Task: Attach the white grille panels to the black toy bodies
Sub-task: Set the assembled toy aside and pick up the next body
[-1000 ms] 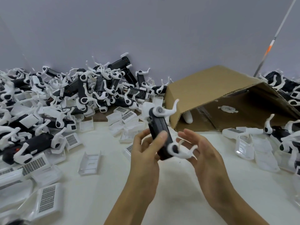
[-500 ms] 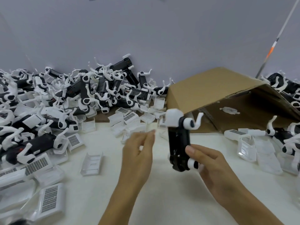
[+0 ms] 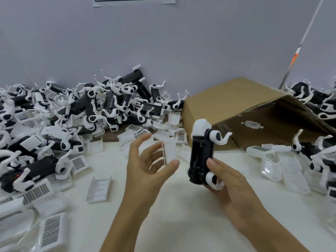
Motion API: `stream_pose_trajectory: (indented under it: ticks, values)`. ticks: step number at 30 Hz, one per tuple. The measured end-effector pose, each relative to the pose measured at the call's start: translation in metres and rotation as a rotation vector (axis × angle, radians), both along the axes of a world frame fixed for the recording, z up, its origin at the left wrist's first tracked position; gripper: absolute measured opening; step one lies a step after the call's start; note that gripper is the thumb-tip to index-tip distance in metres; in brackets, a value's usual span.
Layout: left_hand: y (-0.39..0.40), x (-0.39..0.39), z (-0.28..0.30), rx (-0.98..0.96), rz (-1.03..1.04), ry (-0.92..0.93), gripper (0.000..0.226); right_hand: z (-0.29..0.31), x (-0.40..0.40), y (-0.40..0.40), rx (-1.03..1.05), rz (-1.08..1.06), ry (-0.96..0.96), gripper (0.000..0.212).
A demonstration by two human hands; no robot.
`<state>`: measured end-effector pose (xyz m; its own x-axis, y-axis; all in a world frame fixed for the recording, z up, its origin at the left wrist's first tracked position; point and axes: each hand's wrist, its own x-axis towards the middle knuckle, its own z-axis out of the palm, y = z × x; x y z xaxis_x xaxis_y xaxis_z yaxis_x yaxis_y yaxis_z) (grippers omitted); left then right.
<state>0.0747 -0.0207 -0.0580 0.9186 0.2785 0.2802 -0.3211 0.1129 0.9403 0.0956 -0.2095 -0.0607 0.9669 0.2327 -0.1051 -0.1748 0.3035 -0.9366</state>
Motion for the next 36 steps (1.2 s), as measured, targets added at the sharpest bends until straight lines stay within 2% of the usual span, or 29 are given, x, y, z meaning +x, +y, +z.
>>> stream_pose_trajectory:
  ticks: [4, 10, 17, 21, 25, 27, 31, 33, 36]
  values:
    - [-0.017, -0.005, 0.005, 0.032, -0.109, -0.099, 0.050, 0.001, -0.006, 0.006, -0.099, -0.019, -0.065, 0.042]
    - [-0.025, -0.006, 0.005, 0.055, -0.087, -0.076, 0.056, 0.001, -0.007, 0.006, -0.095, -0.041, -0.104, 0.043]
    - [-0.031, -0.007, 0.000, 0.152, -0.077, -0.060, 0.047, -0.003, -0.007, 0.005, -0.072, -0.016, -0.129, 0.039]
    - [-0.029, -0.006, -0.002, 0.100, -0.147, -0.004, 0.043, -0.005, -0.007, 0.005, -0.064, 0.017, -0.127, 0.037]
    - [-0.031, -0.005, -0.001, -0.097, -0.173, 0.001, 0.041, -0.003, -0.006, 0.004, -0.115, 0.093, -0.153, 0.040]
    - [-0.034, -0.005, 0.001, -0.083, -0.142, -0.005, 0.037, -0.002, -0.005, 0.004, -0.101, 0.110, -0.141, 0.040]
    - [-0.048, -0.011, -0.001, 0.016, 0.053, -0.037, 0.037, -0.003, -0.006, 0.007, -0.058, 0.078, -0.146, 0.039]
    - [-0.055, -0.014, -0.004, 0.039, 0.122, -0.029, 0.041, -0.004, -0.008, 0.008, -0.094, 0.047, -0.205, 0.037]
    - [-0.059, -0.017, -0.005, 0.052, 0.113, 0.000, 0.034, -0.003, -0.012, 0.009, -0.166, 0.054, -0.294, 0.035]
